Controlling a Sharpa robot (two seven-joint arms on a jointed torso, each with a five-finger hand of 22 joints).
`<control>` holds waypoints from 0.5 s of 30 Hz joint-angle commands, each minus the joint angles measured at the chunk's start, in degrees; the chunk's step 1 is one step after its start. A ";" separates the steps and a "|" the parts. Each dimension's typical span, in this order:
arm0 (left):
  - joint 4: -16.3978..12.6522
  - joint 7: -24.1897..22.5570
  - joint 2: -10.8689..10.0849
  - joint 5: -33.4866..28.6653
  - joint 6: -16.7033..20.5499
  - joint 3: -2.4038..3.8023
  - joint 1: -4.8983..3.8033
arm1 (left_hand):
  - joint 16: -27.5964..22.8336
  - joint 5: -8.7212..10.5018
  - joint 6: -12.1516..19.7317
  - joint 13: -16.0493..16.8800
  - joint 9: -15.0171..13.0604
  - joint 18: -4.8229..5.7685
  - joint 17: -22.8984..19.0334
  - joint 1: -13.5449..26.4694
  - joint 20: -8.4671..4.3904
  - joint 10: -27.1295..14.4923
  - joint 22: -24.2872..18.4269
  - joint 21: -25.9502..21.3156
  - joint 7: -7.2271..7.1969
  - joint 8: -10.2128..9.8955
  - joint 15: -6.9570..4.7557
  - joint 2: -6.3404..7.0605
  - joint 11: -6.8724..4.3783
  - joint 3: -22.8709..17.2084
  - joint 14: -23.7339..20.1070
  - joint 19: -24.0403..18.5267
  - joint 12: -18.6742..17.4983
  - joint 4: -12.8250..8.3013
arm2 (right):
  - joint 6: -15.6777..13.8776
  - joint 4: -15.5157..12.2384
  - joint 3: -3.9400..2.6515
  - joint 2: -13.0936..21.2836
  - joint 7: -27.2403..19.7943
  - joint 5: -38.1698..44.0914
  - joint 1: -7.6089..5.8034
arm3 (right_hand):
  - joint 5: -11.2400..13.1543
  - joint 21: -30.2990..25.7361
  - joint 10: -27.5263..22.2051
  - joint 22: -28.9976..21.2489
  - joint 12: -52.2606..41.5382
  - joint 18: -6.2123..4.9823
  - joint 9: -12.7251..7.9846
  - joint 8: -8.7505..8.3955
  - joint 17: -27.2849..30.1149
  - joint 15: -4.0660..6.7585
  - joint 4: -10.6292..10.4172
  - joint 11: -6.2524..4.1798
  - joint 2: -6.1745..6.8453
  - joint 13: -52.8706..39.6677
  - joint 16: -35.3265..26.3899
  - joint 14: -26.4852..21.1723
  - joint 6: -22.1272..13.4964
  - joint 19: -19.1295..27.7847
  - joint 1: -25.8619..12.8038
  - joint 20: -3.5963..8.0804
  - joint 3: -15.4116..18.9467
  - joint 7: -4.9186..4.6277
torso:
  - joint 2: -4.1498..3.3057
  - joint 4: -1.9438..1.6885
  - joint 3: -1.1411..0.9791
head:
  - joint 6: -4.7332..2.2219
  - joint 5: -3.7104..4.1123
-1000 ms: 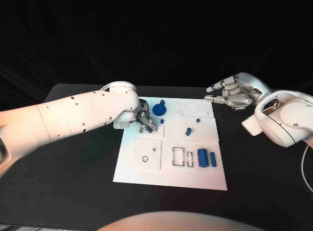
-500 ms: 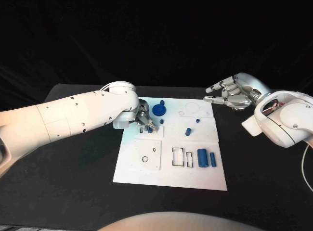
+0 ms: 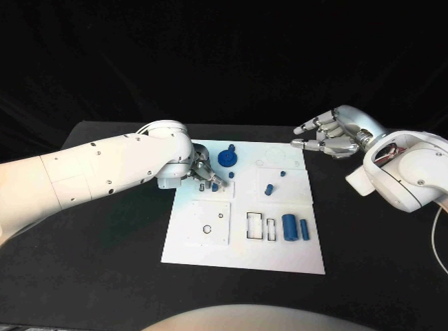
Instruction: Assemble the parts on the task board
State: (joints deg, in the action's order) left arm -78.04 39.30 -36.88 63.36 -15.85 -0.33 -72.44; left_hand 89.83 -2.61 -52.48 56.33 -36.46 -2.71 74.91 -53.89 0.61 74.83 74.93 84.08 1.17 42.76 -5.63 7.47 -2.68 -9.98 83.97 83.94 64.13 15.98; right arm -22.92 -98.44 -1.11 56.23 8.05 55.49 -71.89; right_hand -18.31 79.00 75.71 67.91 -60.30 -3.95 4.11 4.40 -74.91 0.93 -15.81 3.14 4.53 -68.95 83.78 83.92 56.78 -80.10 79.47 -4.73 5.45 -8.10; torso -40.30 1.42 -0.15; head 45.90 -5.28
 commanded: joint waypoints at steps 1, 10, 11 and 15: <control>-1.16 4.46 -0.77 -3.11 3.11 0.75 -0.81 | 0.17 -0.16 -0.13 0.03 0.14 0.62 15.09 0.60 -0.37 0.24 5.79 -0.06 -0.22 0.21 -0.47 -0.16 -0.17 1.46 6.03 2.31 0.33 0.56 | 0.83 0.26 0.04 -0.18 -0.51 0.96 0.05 | -0.28 -0.34 -0.45 0.00 0.02 -0.51 -0.07 -0.21 -6.01 0.26 0.11 0.01 0.02 0.04 -0.27 3.89 0.25 0.35 -0.73 -0.07 0.29 -0.02 | 0.01 0.03 -0.05 | -0.25 -0.13; 0.47 4.63 -2.44 -2.69 -1.66 1.68 -5.71 | 0.17 -0.17 2.64 -4.47 2.03 0.16 15.09 -4.40 0.20 -3.01 3.65 -1.67 1.08 -2.04 0.41 -1.39 0.85 5.23 6.03 1.31 -3.29 -0.22 | 0.92 1.00 0.18 -0.68 -0.48 0.81 0.27 | -0.29 -0.36 -0.44 -0.03 0.00 -0.52 -0.07 -0.21 -5.99 0.25 0.04 0.01 0.00 0.04 -0.29 3.88 0.25 0.36 -0.86 -0.08 0.39 -0.02 | -0.07 0.04 -0.16 | -0.78 -0.31; 1.05 4.59 -2.32 -2.72 -1.79 1.70 -6.10 | 0.17 -0.13 2.86 -5.02 2.44 0.11 15.09 -4.83 0.35 -3.39 3.44 -1.84 1.29 -2.46 0.57 -1.60 1.03 5.76 6.03 1.20 -3.70 0.00 | 0.91 1.06 0.19 -0.73 -0.47 0.80 0.28 | -0.29 -0.36 -0.44 -0.03 0.00 -0.52 -0.07 -0.21 -5.99 0.25 0.04 0.01 0.00 0.04 -0.29 3.88 0.25 0.36 -0.86 -0.08 0.39 -0.02 | -0.09 0.07 -0.21 | -0.89 -0.37; 3.47 4.13 -1.10 -3.28 0.19 1.75 -7.04 | 0.17 -0.25 5.25 -8.45 5.34 0.02 15.09 -7.40 1.27 -5.64 2.99 -2.25 2.76 -5.85 1.54 -2.42 2.29 8.06 6.03 0.98 -6.33 0.42 | 0.83 1.33 0.21 -0.94 -0.50 0.79 0.35 | -0.34 -0.34 -0.39 0.02 -0.11 -0.51 -0.06 -0.21 -6.04 0.25 -0.03 0.01 -0.05 -0.02 -0.26 3.89 0.26 0.33 -0.97 -0.08 0.49 -0.01 | -0.28 0.07 0.05 | -1.54 -0.06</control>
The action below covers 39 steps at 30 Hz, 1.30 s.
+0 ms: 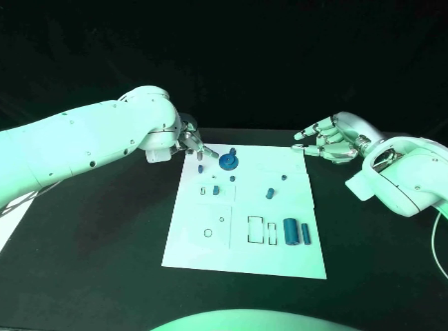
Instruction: Assemble the parts on the task board
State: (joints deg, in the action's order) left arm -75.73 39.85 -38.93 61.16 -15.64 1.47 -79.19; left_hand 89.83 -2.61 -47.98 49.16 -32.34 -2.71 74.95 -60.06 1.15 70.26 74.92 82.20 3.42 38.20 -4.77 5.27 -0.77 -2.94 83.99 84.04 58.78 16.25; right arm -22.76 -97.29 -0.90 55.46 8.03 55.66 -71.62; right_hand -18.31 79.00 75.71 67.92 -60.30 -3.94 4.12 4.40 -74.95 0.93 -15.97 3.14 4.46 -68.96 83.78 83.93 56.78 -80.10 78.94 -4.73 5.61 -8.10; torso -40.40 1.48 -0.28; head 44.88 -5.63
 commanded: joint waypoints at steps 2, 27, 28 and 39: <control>2.43 3.26 1.73 -0.44 0.80 -0.03 -0.58 | 0.17 -0.21 0.60 -2.41 2.09 -0.05 15.05 -2.10 1.00 -1.78 2.80 -0.54 0.72 -1.90 0.93 -0.61 0.69 1.84 6.01 0.79 -1.79 0.20 | 0.59 0.33 0.01 -0.32 -0.52 0.70 0.12 | -0.43 -0.33 -0.35 0.04 -0.19 -0.51 -0.06 -0.21 -6.04 0.26 0.14 0.00 -0.04 -0.07 -0.23 3.91 0.27 0.32 -0.41 -0.08 0.34 -0.01 | -0.32 0.15 0.23 | -0.81 0.26; 19.58 0.27 10.05 -2.35 -7.99 -1.42 0.71 | 0.17 -0.17 -2.59 -2.20 4.29 0.10 15.05 -2.92 1.05 -0.88 3.86 0.06 0.19 -1.85 0.70 -3.00 0.27 5.82 6.01 1.22 -0.91 0.40 | 0.92 0.56 0.02 -1.16 -0.35 0.83 0.25 | -1.04 -0.32 -0.32 0.09 -0.29 -0.50 -0.06 -0.20 -6.06 0.31 0.38 -0.05 -0.47 -0.07 -0.24 3.93 0.33 0.26 0.05 -0.05 0.36 0.03 | -0.70 0.49 0.30 | -0.91 -0.07; 19.66 0.22 10.07 -2.55 -8.10 -1.43 0.76 | 0.17 -0.17 -2.70 -2.15 4.32 0.11 15.05 -2.89 1.03 -0.82 3.91 0.09 0.15 -1.80 0.68 -3.10 0.24 5.94 6.01 1.24 -0.85 0.40 | 0.94 0.56 0.02 -1.17 -0.36 0.79 0.25 | -1.08 -0.34 -0.32 0.06 -0.29 -0.51 -0.05 -0.20 -6.08 0.31 0.43 -0.06 -0.49 -0.07 -0.23 3.94 0.34 0.27 0.12 -0.05 0.36 0.04 | -0.66 0.48 0.27 | -0.87 -0.06; 19.63 0.67 10.16 -3.75 -11.08 -1.57 0.98 | 0.17 -0.18 -3.64 -1.80 4.44 0.20 15.05 -3.40 0.85 -0.39 4.34 0.36 -0.19 -1.27 0.46 -3.83 -0.04 6.84 6.01 1.42 -0.39 0.22 | 1.15 0.65 0.02 -1.35 -0.37 0.57 0.26 | -1.17 -0.34 -0.32 0.06 -0.33 -0.51 -0.05 -0.19 -6.06 0.33 0.66 -0.08 -0.57 -0.08 -0.26 3.94 0.36 0.25 0.50 -0.03 0.37 0.05 | -0.66 0.48 0.28 | -0.83 -0.35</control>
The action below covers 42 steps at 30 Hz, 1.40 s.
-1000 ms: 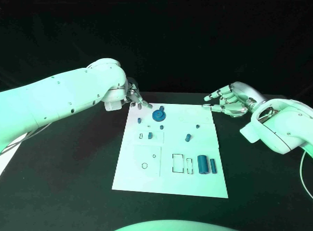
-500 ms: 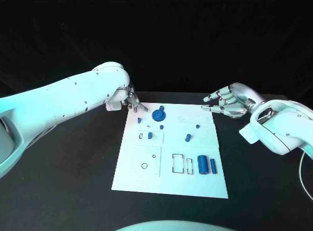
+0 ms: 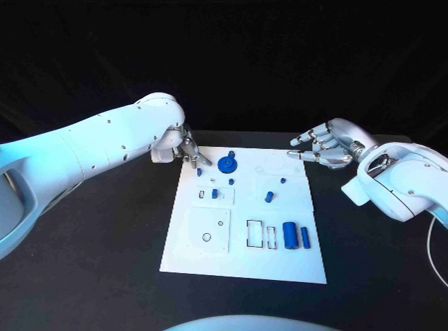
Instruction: Assemble the parts on the task board
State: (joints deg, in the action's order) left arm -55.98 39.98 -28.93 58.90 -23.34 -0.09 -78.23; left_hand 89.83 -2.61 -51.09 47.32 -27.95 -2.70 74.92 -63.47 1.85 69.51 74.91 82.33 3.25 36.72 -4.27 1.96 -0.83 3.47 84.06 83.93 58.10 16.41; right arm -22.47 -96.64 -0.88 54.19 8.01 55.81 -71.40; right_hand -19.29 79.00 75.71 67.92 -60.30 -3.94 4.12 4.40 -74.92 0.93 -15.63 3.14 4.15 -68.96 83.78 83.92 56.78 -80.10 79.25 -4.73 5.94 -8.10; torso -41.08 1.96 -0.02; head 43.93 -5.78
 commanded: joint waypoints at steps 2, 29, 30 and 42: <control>-0.11 0.69 0.20 -1.58 -3.81 -0.05 0.04 | 0.17 -0.18 -0.56 0.03 0.06 0.18 15.08 -0.05 0.14 0.36 4.30 0.20 -0.04 0.22 -0.05 -0.58 0.00 0.47 5.94 1.50 0.29 0.06 | 0.86 -0.03 0.00 -0.07 -0.36 0.41 0.05 | -0.22 -0.34 -0.31 0.06 -0.37 -0.50 -0.05 -0.19 -6.08 0.34 0.39 -0.09 -0.31 -0.09 -0.27 3.94 0.37 0.24 0.31 -0.03 0.03 0.06 | 0.02 0.01 0.00 | 0.08 -0.27; -0.12 1.12 0.31 -2.42 -4.25 -0.22 0.19 | 0.17 -0.24 -0.90 -0.62 0.10 0.12 15.08 -7.84 -0.30 0.25 4.17 -0.08 -0.54 1.66 -0.48 -5.37 -0.48 -1.11 5.94 1.35 0.10 -2.13 | 0.94 -0.01 0.00 -0.12 -0.36 0.46 0.05 | -0.26 -0.35 -0.30 0.06 -0.39 -0.50 -0.05 -0.18 -6.02 0.35 0.48 -0.10 -0.40 -0.09 -0.32 3.93 0.41 0.24 0.46 -0.01 0.02 0.07 | -0.01 0.03 -0.04 | 0.44 -0.44; -0.12 1.11 0.31 -2.47 -4.17 -0.22 0.19 | 0.17 -0.24 -0.80 -0.69 0.08 0.12 15.08 -8.38 -0.32 0.20 4.16 -0.10 -0.57 1.72 -0.51 -5.63 -0.51 -1.44 5.94 1.34 0.05 -2.39 | 0.95 -0.01 0.00 -0.12 -0.36 0.46 0.05 | -0.26 -0.35 -0.30 0.06 -0.39 -0.50 -0.05 -0.18 -6.02 0.35 0.48 -0.10 -0.40 -0.09 -0.32 3.93 0.41 0.24 0.46 -0.01 0.02 0.07 | 0.00 0.03 -0.04 | 0.45 -0.45; -0.05 1.04 0.40 -2.57 -3.23 -0.23 0.19 | 0.17 -0.31 1.96 -2.08 0.49 0.17 15.08 -19.40 -0.77 -1.00 4.44 -0.08 -0.67 1.21 -0.86 -8.08 -0.76 -12.97 5.94 1.36 -1.62 -9.74 | 1.03 -0.05 0.00 -0.09 -0.36 0.46 0.05 | -0.26 -0.35 -0.30 0.06 -0.39 -0.50 -0.05 -0.18 -6.02 0.35 0.48 -0.10 -0.40 -0.09 -0.32 3.93 0.41 0.24 0.46 -0.01 0.02 0.07 | 0.00 0.07 -0.02 | 0.70 -0.46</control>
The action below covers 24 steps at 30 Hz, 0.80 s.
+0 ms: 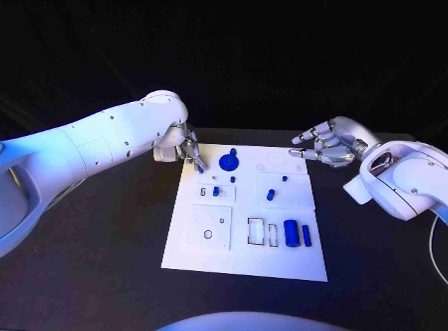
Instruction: Assemble the parts on the task board
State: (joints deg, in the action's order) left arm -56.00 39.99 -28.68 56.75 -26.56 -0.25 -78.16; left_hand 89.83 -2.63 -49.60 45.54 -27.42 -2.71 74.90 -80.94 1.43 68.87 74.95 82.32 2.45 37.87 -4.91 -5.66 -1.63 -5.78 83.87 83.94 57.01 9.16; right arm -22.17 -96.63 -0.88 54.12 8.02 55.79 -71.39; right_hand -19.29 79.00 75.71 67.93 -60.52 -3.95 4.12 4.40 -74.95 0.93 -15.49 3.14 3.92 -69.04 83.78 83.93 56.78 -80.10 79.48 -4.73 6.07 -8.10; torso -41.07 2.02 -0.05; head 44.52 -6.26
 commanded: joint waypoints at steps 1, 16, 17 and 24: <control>-0.04 0.99 0.14 -0.42 -0.04 -0.07 0.12 | 0.17 -0.29 0.61 -0.59 -0.02 0.18 15.10 -1.85 -0.28 -0.40 4.43 -0.07 0.31 0.10 -0.06 0.11 0.22 -5.25 6.13 1.34 -0.79 -2.77 | 0.76 -0.07 0.00 -0.01 -0.37 0.49 0.04 | -0.27 -0.35 -0.30 0.06 -0.17 -0.50 -0.05 -0.18 -6.00 0.35 0.34 -0.10 -0.17 -0.01 -0.32 3.93 0.41 0.24 0.23 -0.02 -0.11 0.07 | -0.01 0.01 0.01 | 0.13 0.02; -2.50 0.43 -1.80 -4.99 1.89 -0.70 0.11 | 0.17 -3.75 0.68 -0.83 -0.94 0.24 15.10 8.54 0.29 1.71 5.19 0.11 0.73 3.51 0.32 10.40 0.59 -31.22 6.13 1.50 0.02 -6.65 | 0.90 -0.29 0.00 0.16 -0.29 0.49 0.04 | -0.51 -0.37 -0.21 0.03 -0.34 -0.51 -0.04 -0.16 -6.08 0.35 0.29 -0.10 -0.25 -0.11 -0.26 3.96 0.47 0.24 0.14 0.00 0.03 0.07 | 0.13 -0.14 -0.01 | 0.14 -0.21; -3.17 0.39 -2.29 -5.77 2.45 -0.75 0.10 | 0.17 -4.61 0.57 -0.60 -1.02 0.25 15.10 9.07 0.25 1.96 5.26 0.14 0.72 3.74 0.29 10.66 0.49 -31.96 6.13 1.53 0.27 -6.97 | 0.91 -0.31 0.00 0.19 -0.28 0.49 0.04 | -0.51 -0.37 -0.21 0.03 -0.34 -0.51 -0.04 -0.16 -6.08 0.35 0.29 -0.10 -0.25 -0.11 -0.26 3.96 0.47 0.24 0.14 0.00 0.03 0.07 | 0.09 -0.13 0.01 | 0.11 -0.27; -9.25 0.29 -6.37 -9.68 5.99 -0.90 0.09 | 0.17 -9.34 -0.12 0.93 -1.31 0.39 15.10 12.38 0.01 3.45 5.98 0.62 0.36 4.83 0.04 11.79 0.13 -35.30 6.13 1.84 1.80 -8.76 | 1.00 -0.39 0.01 0.33 -0.23 0.45 0.04 | -0.81 -0.36 -0.21 0.06 -0.34 -0.50 -0.04 -0.16 -6.09 0.36 0.24 -0.11 -0.28 -0.09 -0.27 3.96 0.49 0.22 0.05 0.01 0.15 0.07 | 0.21 -0.22 -0.04 | 0.21 -0.45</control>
State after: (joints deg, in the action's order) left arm -64.01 40.02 -34.54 50.77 -23.57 -1.15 -78.04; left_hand 89.83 -11.50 -49.36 46.33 -28.69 -2.71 74.94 -68.97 1.44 72.00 74.93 82.71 2.75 42.38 -4.69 6.18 -1.47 -31.53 84.08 83.94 58.58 9.63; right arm -21.98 -96.91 -0.88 54.43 8.04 55.79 -71.39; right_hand -19.95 79.00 75.71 67.93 -60.52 -3.95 4.12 4.40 -74.93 0.93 -15.49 3.14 3.93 -69.09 83.78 83.92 56.78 -80.10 79.48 -4.73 6.07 -8.10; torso -40.91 1.82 -0.07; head 44.70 -6.60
